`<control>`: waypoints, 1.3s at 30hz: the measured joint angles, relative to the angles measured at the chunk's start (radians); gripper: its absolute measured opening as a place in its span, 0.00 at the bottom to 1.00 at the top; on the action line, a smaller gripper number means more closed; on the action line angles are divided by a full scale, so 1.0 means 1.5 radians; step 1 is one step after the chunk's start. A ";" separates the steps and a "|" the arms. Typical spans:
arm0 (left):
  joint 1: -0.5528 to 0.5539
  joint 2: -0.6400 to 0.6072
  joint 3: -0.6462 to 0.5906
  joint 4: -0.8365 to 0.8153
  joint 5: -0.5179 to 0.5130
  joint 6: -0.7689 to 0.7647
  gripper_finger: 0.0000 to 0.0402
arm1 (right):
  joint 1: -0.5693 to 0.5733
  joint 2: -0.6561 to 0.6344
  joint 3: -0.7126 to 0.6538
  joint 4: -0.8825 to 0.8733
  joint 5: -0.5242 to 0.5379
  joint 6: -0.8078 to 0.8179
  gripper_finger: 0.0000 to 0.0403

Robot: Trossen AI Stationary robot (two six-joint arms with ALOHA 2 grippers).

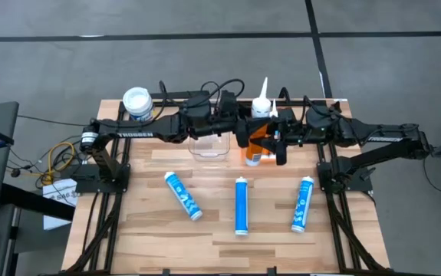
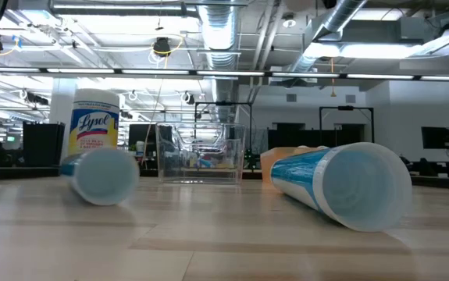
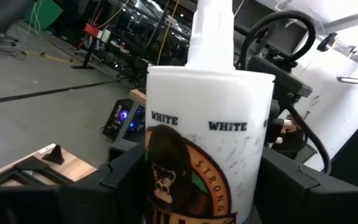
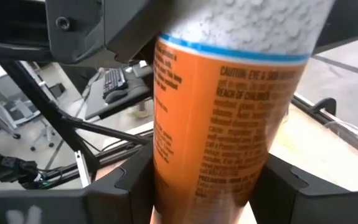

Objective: Pick & place silicon tubes, Sealant and Lysol wipes
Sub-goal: Put the orange sealant into the orange bin

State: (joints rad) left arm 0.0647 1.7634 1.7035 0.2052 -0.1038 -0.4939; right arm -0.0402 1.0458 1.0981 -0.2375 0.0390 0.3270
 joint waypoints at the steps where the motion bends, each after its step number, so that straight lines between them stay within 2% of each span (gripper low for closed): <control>1: 0.003 0.000 0.000 -0.006 0.001 0.001 0.56 | -0.001 0.000 0.000 -0.001 0.001 0.002 0.46; 16: 0.014 0.000 0.001 -0.035 -0.004 0.007 0.58 | -0.007 -0.001 0.000 -0.021 0.027 0.004 0.46; 20: 0.014 0.001 -0.002 -0.051 -0.005 0.041 0.64 | -0.019 -0.006 0.002 -0.012 0.036 0.009 0.46; 26: 0.014 0.000 -0.002 -0.077 -0.025 0.055 0.80 | -0.033 -0.004 0.002 -0.025 0.030 0.014 0.46; 32: 0.035 -0.066 -0.002 -0.191 -0.053 0.079 0.87 | -0.065 -0.003 0.002 -0.106 0.030 0.045 0.46; 35: 0.040 -0.112 -0.001 -0.261 -0.106 0.079 0.87 | -0.091 0.003 0.002 -0.109 0.029 0.059 0.46; 39: 0.040 -0.163 0.000 -0.411 -0.204 0.062 0.87 | -0.133 0.028 0.002 -0.118 0.028 0.095 0.46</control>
State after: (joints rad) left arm 0.1246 1.5195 1.7031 -0.4113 -0.4090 -0.4008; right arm -0.2392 1.0883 1.1004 -0.4140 0.0811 0.4697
